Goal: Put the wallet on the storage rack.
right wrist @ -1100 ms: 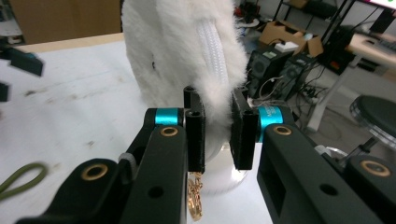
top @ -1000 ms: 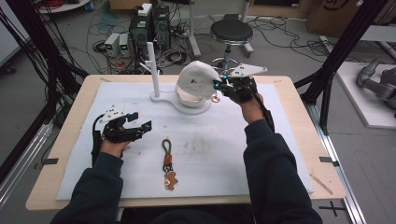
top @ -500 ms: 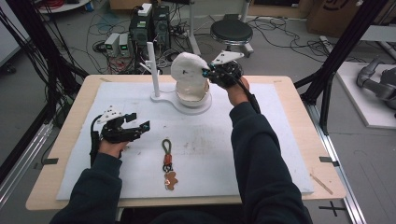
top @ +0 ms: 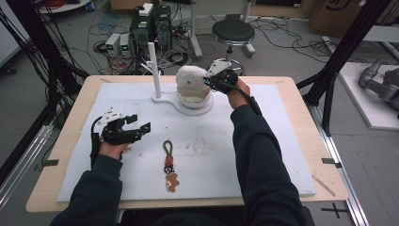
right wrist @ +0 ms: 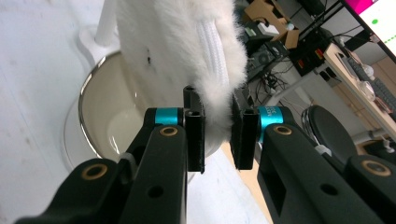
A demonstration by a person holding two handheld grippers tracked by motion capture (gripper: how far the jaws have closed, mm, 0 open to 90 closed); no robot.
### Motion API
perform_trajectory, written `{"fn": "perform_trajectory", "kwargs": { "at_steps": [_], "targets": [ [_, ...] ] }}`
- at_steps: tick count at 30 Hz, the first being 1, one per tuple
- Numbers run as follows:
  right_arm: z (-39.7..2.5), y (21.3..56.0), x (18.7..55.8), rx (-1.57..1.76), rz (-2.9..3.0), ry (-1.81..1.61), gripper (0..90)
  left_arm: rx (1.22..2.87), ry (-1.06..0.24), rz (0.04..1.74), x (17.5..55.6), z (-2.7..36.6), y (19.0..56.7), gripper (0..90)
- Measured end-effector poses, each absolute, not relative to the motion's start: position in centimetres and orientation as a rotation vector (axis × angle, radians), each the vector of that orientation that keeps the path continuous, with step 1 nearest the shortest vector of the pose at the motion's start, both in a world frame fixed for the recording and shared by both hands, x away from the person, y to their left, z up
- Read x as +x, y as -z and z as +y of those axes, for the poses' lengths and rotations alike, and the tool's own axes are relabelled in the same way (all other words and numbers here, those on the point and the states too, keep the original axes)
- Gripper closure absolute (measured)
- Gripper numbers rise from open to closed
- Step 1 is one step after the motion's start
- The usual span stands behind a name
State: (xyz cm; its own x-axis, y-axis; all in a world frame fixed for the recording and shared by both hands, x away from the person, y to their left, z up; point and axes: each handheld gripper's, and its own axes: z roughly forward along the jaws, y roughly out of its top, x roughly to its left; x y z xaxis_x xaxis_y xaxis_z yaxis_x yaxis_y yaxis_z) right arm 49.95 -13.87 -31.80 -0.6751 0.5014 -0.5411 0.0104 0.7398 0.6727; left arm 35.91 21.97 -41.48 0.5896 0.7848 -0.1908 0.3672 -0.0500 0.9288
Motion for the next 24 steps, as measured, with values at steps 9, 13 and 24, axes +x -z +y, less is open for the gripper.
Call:
{"fn": "perform_trajectory", "kwargs": {
  "at_steps": [9, 13, 24],
  "targets": [
    [-12.2, 34.0, 50.2, 0.326, 2.228, -0.691, 79.4, 1.657, -0.445, 0.977, 35.8, 22.0, 41.5, 25.1],
    [-11.6, 34.9, 50.5, 0.341, 2.256, -0.645, 77.6, 1.654, -0.442, 0.979, 35.8, 22.0, 41.6, 25.1],
    [-17.1, 32.9, 48.2, 0.659, 2.115, -1.054, 49.4, 1.650, -0.433, 0.980, 35.7, 22.0, 41.6, 25.0]
  ]
}}
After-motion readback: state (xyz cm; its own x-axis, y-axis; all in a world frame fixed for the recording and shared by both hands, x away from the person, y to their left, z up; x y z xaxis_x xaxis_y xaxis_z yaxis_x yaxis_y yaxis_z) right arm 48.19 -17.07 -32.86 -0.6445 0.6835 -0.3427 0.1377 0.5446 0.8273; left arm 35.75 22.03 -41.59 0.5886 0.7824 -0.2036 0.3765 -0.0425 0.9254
